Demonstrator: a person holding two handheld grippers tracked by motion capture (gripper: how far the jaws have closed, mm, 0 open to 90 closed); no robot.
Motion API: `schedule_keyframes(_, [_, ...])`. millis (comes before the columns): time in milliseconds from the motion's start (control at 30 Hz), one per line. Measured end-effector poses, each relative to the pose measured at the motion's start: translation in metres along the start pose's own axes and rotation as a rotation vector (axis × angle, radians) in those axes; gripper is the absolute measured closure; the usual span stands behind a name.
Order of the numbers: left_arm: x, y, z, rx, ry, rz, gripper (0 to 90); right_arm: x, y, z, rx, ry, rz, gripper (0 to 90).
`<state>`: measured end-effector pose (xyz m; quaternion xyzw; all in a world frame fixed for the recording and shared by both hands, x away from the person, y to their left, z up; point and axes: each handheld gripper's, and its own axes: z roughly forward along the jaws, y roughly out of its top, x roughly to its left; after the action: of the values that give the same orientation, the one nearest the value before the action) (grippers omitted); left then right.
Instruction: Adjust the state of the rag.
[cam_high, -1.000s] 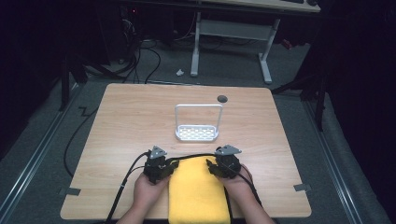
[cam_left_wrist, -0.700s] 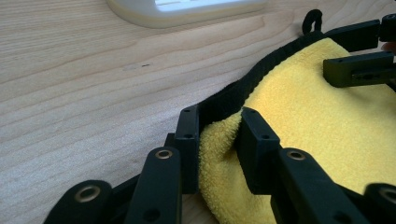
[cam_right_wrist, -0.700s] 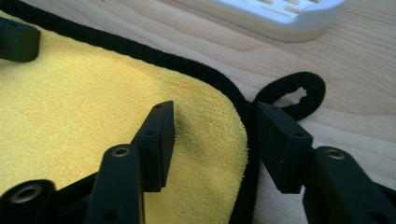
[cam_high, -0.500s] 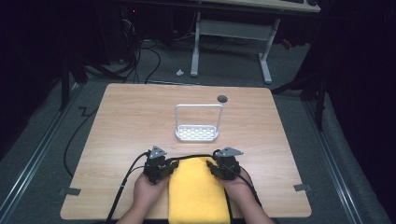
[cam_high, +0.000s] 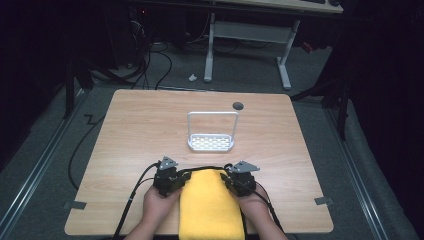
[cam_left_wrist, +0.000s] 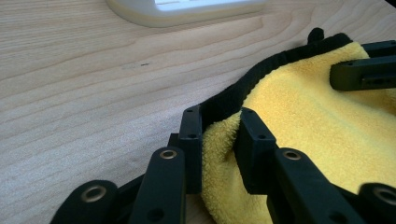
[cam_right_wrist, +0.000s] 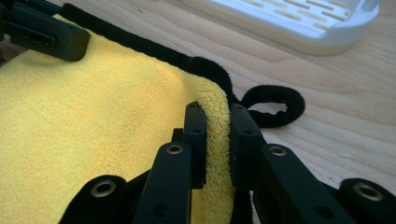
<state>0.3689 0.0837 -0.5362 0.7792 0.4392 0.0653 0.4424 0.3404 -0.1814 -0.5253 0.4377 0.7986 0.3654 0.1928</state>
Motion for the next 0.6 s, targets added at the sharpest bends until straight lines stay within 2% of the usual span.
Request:
schedule_keyframes(33, [0.0,0.0,-0.001,-0.006,-0.002,-0.002,74.7,0.0,0.0,-0.001,-0.008,-0.004,-0.009,80.3])
schedule_keyframes(233, [0.001,0.001,-0.005,-0.033,-0.017,-0.009,81.9,0.0,-0.001,-0.012,-0.081,0.004,0.017,80.2])
schedule_keyframes(267, [-0.001,0.002,-0.007,-0.045,-0.02,-0.024,82.4,0.0,-0.001,-0.013,-0.09,0.005,0.018,80.2])
schedule_keyframes(400, [-0.011,0.007,-0.014,-0.109,0.003,0.003,83.1,0.001,0.0,-0.02,-0.128,-0.007,0.024,80.2])
schedule_keyframes(600, [-0.02,0.017,-0.018,-0.153,0.023,0.009,83.0,-0.004,0.003,-0.029,-0.165,0.001,0.045,80.1])
